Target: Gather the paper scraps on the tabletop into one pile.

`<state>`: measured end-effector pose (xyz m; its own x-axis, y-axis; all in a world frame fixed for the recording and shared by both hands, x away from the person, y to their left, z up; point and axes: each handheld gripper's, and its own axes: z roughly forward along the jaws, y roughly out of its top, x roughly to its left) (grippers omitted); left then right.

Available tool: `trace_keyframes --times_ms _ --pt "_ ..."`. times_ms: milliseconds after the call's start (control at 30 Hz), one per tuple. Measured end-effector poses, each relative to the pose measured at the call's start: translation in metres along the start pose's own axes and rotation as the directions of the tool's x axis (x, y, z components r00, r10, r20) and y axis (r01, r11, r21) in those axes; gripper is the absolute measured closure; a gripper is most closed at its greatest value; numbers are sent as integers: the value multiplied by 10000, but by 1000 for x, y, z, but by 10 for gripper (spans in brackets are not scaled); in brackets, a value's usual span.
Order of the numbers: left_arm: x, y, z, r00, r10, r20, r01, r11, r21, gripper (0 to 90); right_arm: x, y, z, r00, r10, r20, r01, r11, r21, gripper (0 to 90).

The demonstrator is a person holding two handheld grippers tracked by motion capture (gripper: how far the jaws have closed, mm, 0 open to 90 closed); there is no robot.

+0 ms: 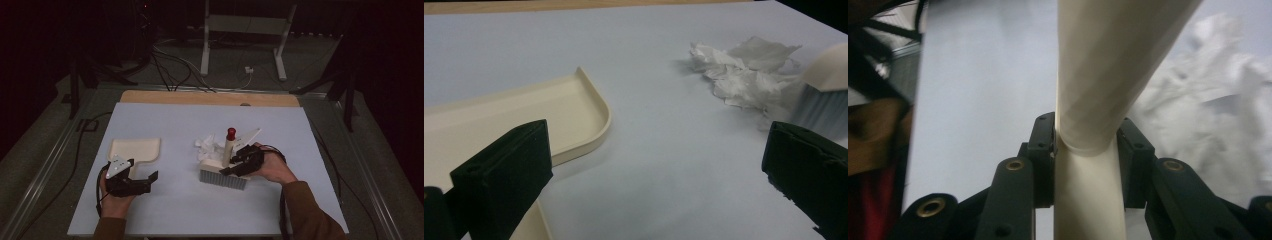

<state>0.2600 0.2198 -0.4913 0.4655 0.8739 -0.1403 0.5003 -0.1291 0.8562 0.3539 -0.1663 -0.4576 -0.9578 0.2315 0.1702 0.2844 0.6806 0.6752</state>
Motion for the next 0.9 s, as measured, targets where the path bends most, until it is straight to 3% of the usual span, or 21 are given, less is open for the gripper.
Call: trace_keyframes --times_ms 167,233,400,533,633,667,733,800,833,900 --pt "0 0 0 10000 -4 6 4 10000 -15 7 -6 1 -2 9966 199 798 -178 9995 -269 674" --pt "0 0 0 10000 -5 8 5 10000 -17 8 -7 1 -2 9957 316 866 -288 9990 -333 674" --pt "1 0 0 10000 -22 17 22 10000 -22 7 2 2 -11 9992 164 368 -148 9990 -424 673" --pt "0 0 0 10000 1 18 -1 10000 -14 7 10 6 -29 9999 115 -33 -118 9951 -986 673" --pt "-1 0 0 10000 14 30 -14 10000 3 8 10 11 -48 9980 609 -174 -630 9836 -1693 673" --pt "-1 0 0 10000 39 28 -39 10000 1 7 9 13 -55 9970 764 -139 -776 9745 -2107 673" --pt "-1 0 0 10000 18 26 -18 10000 -9 7 6 16 -65 9954 913 272 -811 9618 -2615 673" --pt "-1 0 0 10000 -5 16 5 10000 -14 8 2 19 -72 9883 1131 1024 -784 9523 -2948 673" --pt "0 0 0 10000 -2 17 2 10000 -12 7 -1 20 -75 9819 1248 1423 -763 9490 -3058 673" --pt "0 0 0 10000 27 12 -27 10000 8 7 -8 22 -78 9613 1433 2352 -637 9465 -3162 674"
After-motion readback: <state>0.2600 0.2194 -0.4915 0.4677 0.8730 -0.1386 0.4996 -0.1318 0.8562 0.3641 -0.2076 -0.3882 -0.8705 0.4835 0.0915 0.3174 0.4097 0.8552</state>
